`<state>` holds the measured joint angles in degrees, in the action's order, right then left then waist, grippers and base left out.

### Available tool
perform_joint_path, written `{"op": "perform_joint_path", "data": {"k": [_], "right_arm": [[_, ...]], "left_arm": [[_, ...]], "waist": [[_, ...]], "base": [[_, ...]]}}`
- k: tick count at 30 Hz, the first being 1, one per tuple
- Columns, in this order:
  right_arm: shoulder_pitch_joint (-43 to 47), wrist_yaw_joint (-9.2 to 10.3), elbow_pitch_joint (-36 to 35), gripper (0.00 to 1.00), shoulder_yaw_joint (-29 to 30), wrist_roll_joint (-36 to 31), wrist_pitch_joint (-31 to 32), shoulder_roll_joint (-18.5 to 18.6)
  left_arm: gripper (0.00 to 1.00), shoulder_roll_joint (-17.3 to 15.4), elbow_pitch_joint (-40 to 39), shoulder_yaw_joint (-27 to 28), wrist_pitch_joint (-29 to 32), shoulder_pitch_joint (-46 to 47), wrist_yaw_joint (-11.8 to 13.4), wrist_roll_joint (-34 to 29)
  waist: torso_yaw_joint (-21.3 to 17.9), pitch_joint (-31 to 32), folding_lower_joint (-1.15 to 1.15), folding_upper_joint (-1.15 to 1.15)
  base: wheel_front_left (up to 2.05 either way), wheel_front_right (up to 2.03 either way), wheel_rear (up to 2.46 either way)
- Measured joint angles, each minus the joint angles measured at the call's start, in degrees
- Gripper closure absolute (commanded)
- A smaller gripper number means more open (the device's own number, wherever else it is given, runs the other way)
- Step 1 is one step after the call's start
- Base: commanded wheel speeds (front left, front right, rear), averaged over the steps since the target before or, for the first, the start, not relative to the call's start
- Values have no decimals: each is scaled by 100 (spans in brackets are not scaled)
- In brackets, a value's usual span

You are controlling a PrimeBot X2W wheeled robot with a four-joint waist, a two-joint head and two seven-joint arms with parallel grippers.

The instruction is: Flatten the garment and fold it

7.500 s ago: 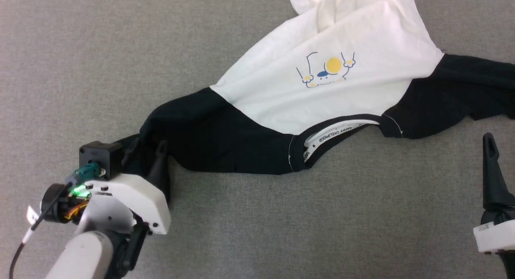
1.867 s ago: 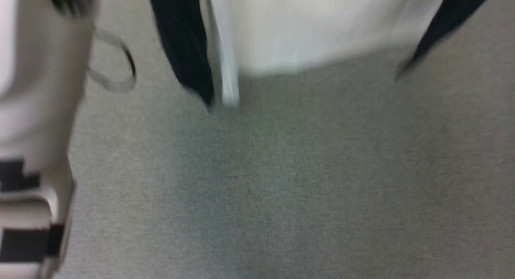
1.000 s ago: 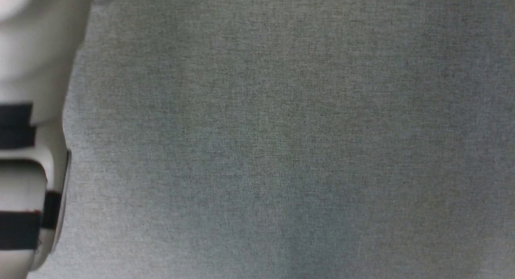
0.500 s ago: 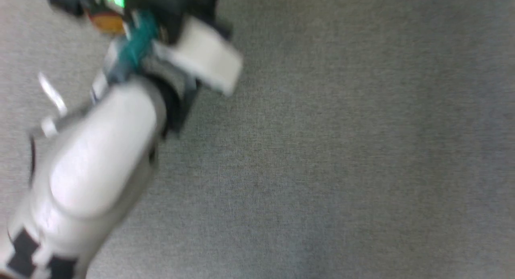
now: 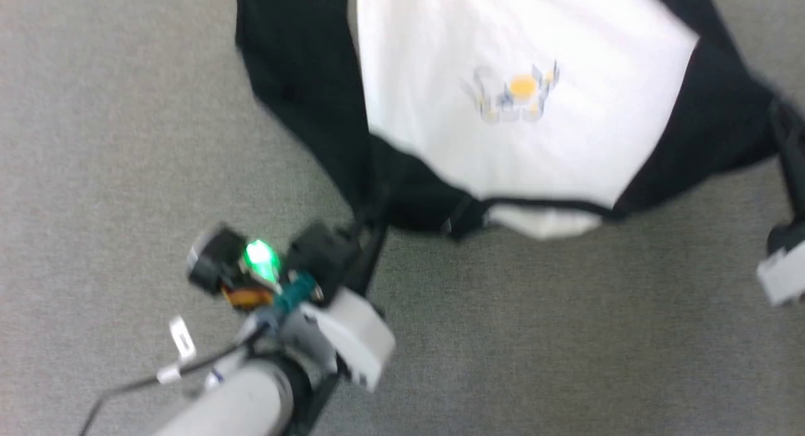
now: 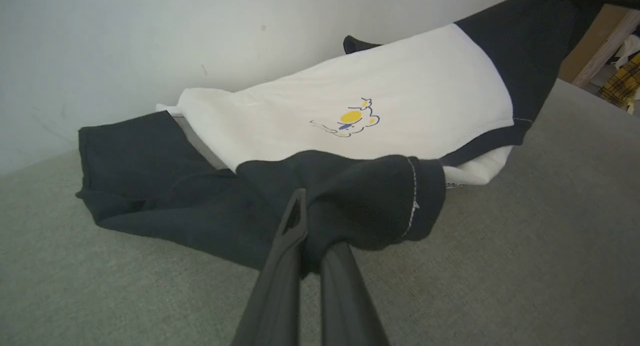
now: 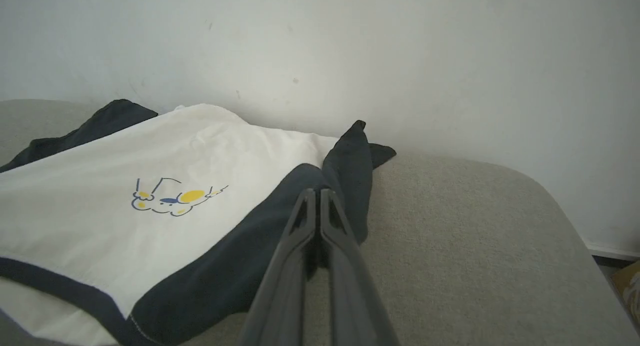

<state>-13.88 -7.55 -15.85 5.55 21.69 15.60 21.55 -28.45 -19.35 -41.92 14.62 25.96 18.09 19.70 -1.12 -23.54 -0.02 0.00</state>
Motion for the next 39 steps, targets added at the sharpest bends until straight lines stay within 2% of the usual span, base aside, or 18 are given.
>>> {"op": "perform_joint_path", "data": {"k": [5,11,24,31,34,39], "right_arm": [[800,0,-83,100,118,-80,151,-299],[1622,0,-63,100,79,-205,374,-417],[2831,0,57,100,-10,-203,993,-597],[2916,0,227,100,-33,-268,1001,-658],[2847,0,405,100,-102,-333,938,-653],[2497,1,829,100,-322,-417,778,-614]], "left_arm": [[100,-90,63,-268,148,-749,29,319],[100,-212,342,-568,203,-1358,4,567],[100,-208,665,-869,371,-1824,-135,924],[100,-183,934,-926,352,-1887,-201,958],[100,-119,1212,-985,324,-1788,-345,949],[100,171,1817,-1026,242,-1384,-588,946]], "waist": [[-36,377,0,0],[-64,765,0,0],[-27,1055,1,0],[-8,1022,2,0],[8,987,2,0],[44,892,2,0]], "base": [[0,0,0],[0,0,0],[0,0,0],[0,0,0],[0,0,0],[0,0,0]]}}
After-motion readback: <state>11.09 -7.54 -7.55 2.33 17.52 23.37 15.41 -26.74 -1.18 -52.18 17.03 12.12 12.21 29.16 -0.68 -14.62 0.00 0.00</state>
